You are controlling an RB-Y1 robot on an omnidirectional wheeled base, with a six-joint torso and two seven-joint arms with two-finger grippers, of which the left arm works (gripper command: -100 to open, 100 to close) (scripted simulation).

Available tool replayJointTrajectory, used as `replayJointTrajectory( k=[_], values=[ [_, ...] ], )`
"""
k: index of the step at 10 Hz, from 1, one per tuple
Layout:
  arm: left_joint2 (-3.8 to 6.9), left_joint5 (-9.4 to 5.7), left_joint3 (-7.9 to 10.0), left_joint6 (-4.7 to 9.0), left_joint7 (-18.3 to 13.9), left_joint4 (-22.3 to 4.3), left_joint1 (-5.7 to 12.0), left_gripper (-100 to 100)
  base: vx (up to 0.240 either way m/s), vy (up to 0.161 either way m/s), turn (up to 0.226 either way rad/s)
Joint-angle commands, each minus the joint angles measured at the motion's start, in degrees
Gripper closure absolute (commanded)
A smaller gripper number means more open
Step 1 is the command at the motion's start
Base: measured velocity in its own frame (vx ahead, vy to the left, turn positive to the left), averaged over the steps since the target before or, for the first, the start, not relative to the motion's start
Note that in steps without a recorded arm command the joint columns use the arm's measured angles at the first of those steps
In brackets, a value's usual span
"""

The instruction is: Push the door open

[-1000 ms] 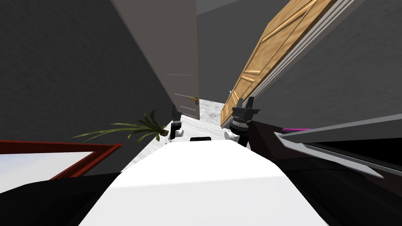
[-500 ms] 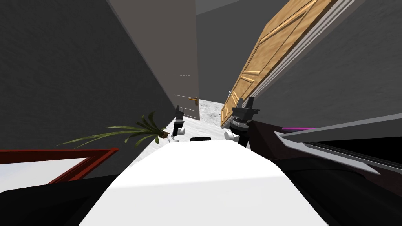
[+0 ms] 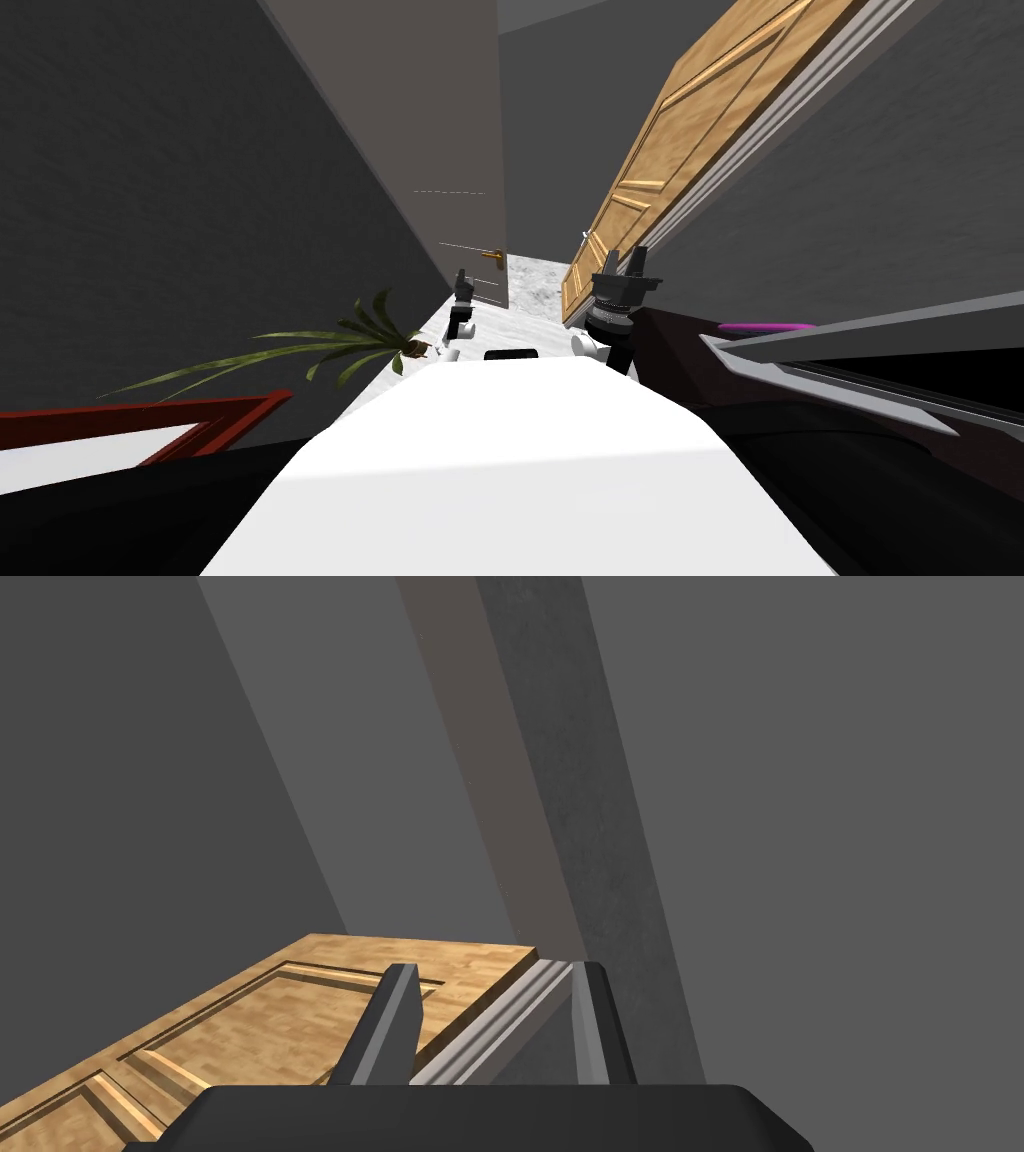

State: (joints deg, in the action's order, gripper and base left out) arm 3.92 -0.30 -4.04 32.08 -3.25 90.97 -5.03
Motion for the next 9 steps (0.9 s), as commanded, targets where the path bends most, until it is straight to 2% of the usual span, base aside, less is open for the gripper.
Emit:
replayJointTrajectory(
  k=[1,2,3,5,6,7,8,9],
  values=[
    [0.27,-0.23,-0.14,-0.48,-0.22,-2.32,0.87,-100,0.065,0.049,-0.03],
    [0.46,-0.54,-0.38,-0.77,-0.37,-4.12,2.72,-100,0.045,0.046,-0.03],
    [0.46,-0.54,-0.38,-0.77,-0.37,-5.24,2.72,-100,0.036,0.039,-0.032],
    [0.8,-1.16,-0.86,-1.35,-0.66,-9.66,6.42,-100,0.059,0.063,-0.08],
    [0.8,-1.16,-0.86,-1.35,-0.66,-11.08,6.42,-100,0.057,0.049,-0.027],
    [0.96,-1.47,-1.1,-1.64,-0.8,-12.53,8.28,-100,0.053,0.041,-0.036],
    [0.96,-1.47,-1.1,-1.64,-0.8,-13.88,8.28,-100,0.04,0.033,-0.03],
    [1.1,-1.77,-1.34,-1.92,-0.95,-16.26,10.1,-100,0.038,0.046,-0.065]
  ],
)
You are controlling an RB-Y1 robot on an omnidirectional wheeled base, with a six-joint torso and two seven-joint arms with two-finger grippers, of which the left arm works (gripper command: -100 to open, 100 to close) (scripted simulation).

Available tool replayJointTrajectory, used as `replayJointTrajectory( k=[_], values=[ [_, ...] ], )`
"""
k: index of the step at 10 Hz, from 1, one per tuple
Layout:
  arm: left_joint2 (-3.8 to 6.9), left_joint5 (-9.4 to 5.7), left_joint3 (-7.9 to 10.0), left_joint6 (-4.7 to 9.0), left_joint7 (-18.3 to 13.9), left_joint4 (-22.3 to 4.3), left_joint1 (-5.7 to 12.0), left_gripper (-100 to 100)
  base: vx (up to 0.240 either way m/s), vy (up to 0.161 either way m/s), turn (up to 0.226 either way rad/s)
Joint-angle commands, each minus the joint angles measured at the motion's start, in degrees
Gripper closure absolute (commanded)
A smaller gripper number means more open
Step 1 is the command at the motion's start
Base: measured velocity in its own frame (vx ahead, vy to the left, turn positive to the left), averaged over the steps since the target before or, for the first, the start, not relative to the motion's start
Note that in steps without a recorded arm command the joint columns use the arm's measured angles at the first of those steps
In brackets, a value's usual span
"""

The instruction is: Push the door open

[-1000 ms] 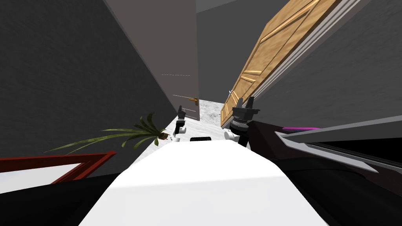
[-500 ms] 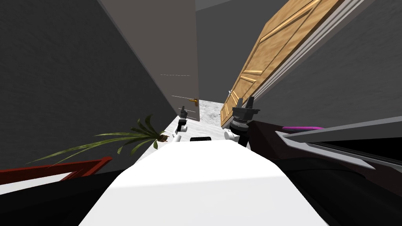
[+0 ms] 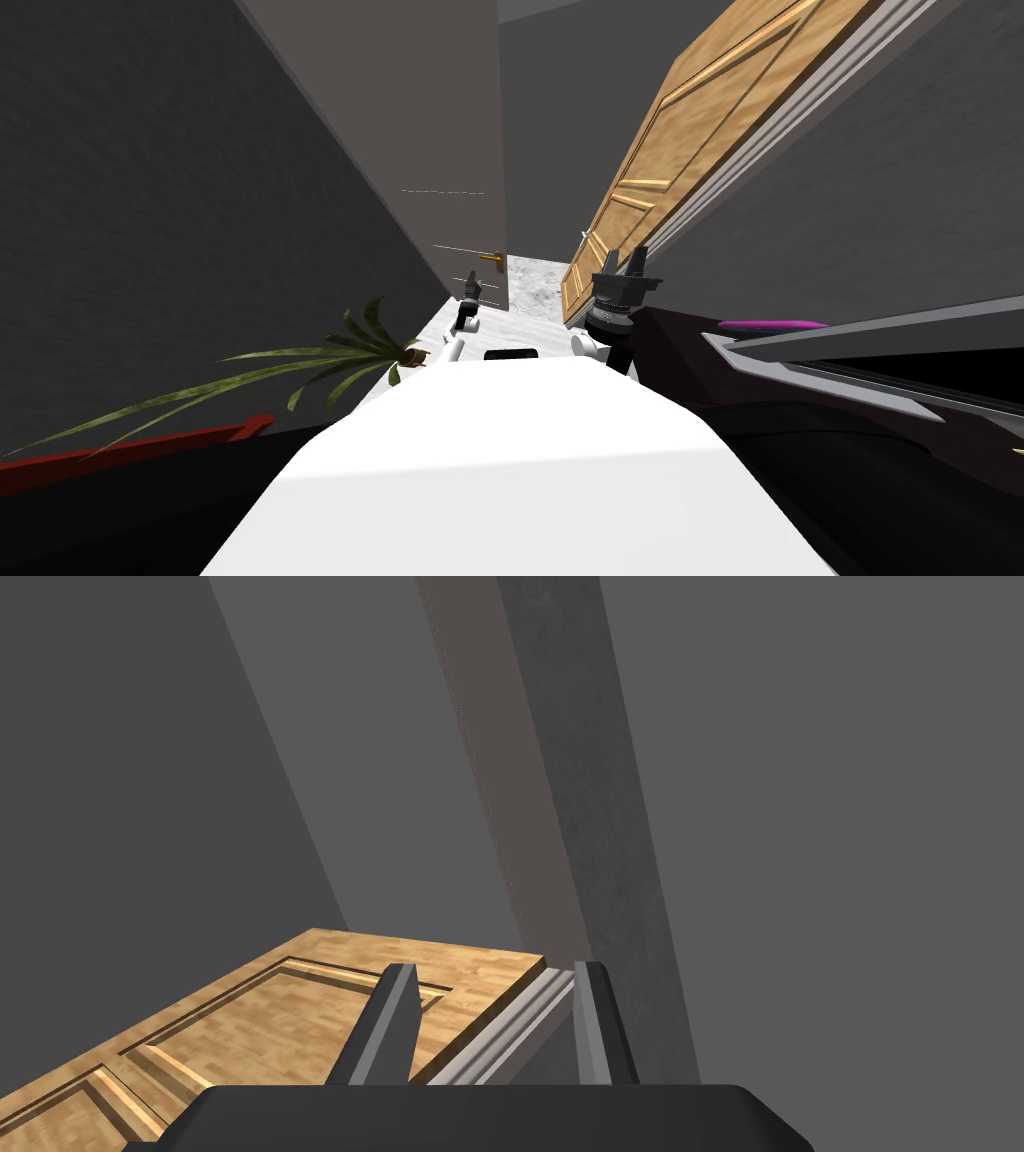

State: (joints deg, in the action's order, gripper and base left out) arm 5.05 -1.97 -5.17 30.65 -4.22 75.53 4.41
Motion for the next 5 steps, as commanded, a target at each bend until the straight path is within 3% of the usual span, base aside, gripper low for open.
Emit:
replayJointTrajectory(
  k=[1,2,3,4,5],
  values=[
    [0.09,-0.4,-0.43,-0.77,-0.12,-2.86,2.46,-100,0.067,0.081,-0.076],
    [0.09,-0.4,-0.43,-0.77,-0.12,-4.23,2.46,-100,0.06,0.058,-0.032],
    [0.22,-0.7,-0.67,-1.05,-0.26,-5.93,4.26,-100,0.046,0.04,-0.053],
    [0.22,-0.7,-0.67,-1.05,-0.26,-7.1,4.26,-100,0.038,0.032,-0.025],
    [0.33,-0.98,-0.89,-1.32,-0.4,-8.66,5.97,-100,0.051,0.047,-0.044]
  ],
)
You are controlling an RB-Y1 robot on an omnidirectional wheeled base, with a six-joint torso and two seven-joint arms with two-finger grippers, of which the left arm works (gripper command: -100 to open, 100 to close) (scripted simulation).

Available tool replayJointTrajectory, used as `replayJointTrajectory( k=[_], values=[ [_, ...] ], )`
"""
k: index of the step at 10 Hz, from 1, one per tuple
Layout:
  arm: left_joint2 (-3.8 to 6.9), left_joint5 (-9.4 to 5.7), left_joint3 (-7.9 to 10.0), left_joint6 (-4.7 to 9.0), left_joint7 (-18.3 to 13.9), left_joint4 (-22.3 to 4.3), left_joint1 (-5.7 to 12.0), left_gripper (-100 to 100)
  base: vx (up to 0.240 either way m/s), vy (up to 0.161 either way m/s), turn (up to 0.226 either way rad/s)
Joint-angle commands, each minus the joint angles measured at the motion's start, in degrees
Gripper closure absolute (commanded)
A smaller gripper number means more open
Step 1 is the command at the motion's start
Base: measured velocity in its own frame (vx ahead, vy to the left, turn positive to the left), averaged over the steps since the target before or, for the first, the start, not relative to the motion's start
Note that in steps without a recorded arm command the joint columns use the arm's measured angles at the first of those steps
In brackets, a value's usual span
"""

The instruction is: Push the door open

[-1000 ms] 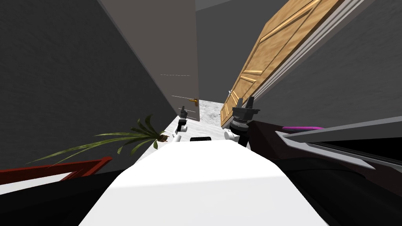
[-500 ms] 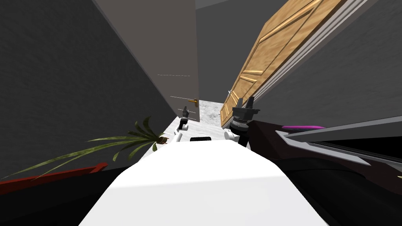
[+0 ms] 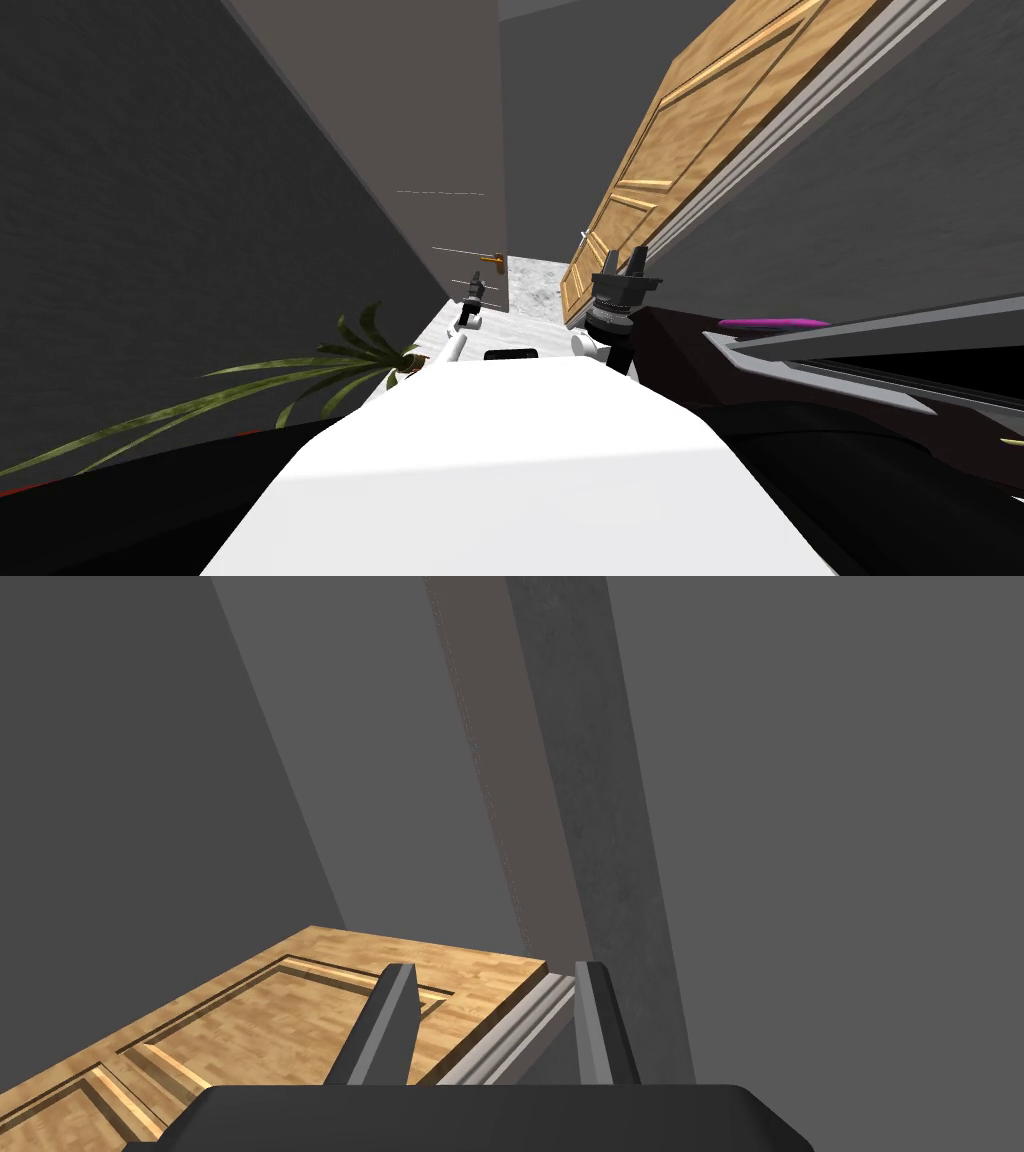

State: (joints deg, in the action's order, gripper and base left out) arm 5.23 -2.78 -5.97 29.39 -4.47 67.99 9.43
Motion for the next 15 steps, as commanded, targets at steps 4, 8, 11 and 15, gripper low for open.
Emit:
replayJointTrajectory(
  k=[4,8,11,15],
  values=[
    [0.35,-0.74,-0.53,-0.59,-0.42,-7.42,4.34,-100,0.044,0.041,-0.038],
    [0.57,-1.51,-1.13,-1.31,-0.78,-13.81,8.94,-100,0.059,0.052,-0.051],
    [0.67,-1.95,-1.47,-1.72,-0.98,-18.93,11.57,-100,0.058,0.057,-0.044],
    [0.78,-2.51,-1.9,-2.25,-1.25,-24.24,14.93,-100,0.053,0.048,-0.037]
  ],
)
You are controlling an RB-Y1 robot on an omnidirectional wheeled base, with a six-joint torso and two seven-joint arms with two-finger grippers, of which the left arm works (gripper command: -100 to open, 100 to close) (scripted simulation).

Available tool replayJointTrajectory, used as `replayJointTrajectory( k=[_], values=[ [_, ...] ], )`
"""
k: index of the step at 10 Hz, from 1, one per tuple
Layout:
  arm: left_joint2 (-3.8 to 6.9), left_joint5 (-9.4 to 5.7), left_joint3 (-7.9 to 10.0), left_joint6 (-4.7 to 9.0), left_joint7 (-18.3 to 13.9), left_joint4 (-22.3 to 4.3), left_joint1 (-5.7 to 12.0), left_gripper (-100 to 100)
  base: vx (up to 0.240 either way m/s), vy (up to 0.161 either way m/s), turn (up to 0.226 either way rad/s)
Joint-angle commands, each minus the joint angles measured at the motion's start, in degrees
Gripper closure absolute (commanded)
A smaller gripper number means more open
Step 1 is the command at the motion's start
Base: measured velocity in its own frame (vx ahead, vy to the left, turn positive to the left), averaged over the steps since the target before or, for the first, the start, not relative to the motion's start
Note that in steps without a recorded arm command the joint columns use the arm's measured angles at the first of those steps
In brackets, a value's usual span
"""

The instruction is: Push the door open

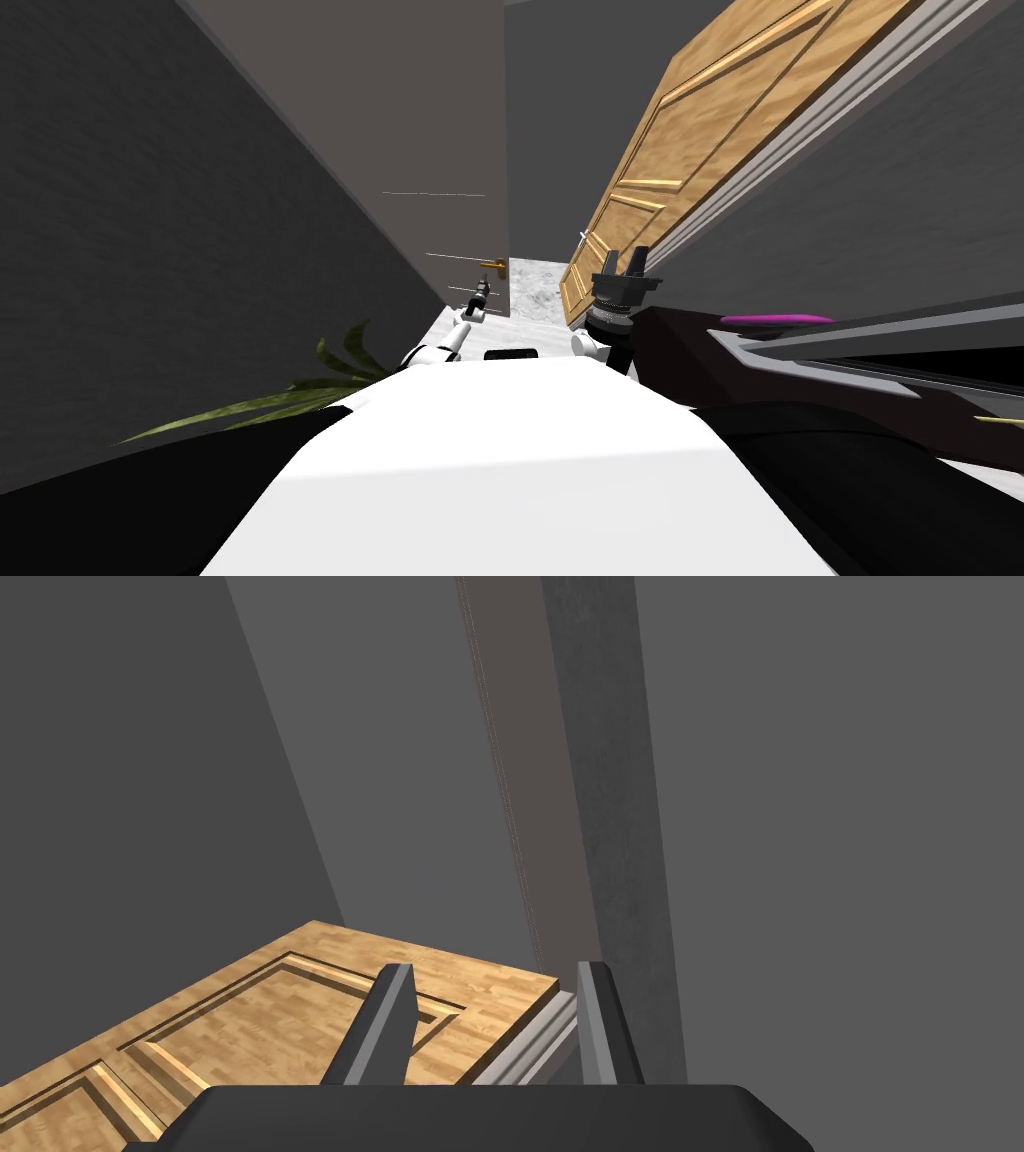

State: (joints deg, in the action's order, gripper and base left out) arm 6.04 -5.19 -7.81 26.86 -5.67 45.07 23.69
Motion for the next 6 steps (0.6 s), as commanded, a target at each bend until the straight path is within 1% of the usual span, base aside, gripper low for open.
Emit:
replayJointTrajectory(
  k=[1,2,5,6],
  values=[
    [0.0,-0.25,-0.19,0.13,-0.12,-2.85,1.59,-100,0.044,0.042,-0.051],
    [0.0,-0.25,-0.19,0.13,-0.12,-2.85,1.59,-100,0.035,0.035,-0.013],
    [0.05,-0.64,-0.49,-0.24,-0.3,-6.56,3.95,-100,0.042,0.034,-0.03],
    [0.06,-0.7,-0.54,-0.29,-0.33,-7.13,4.31,-100,0.041,0.037,-0.023]
  ],
)
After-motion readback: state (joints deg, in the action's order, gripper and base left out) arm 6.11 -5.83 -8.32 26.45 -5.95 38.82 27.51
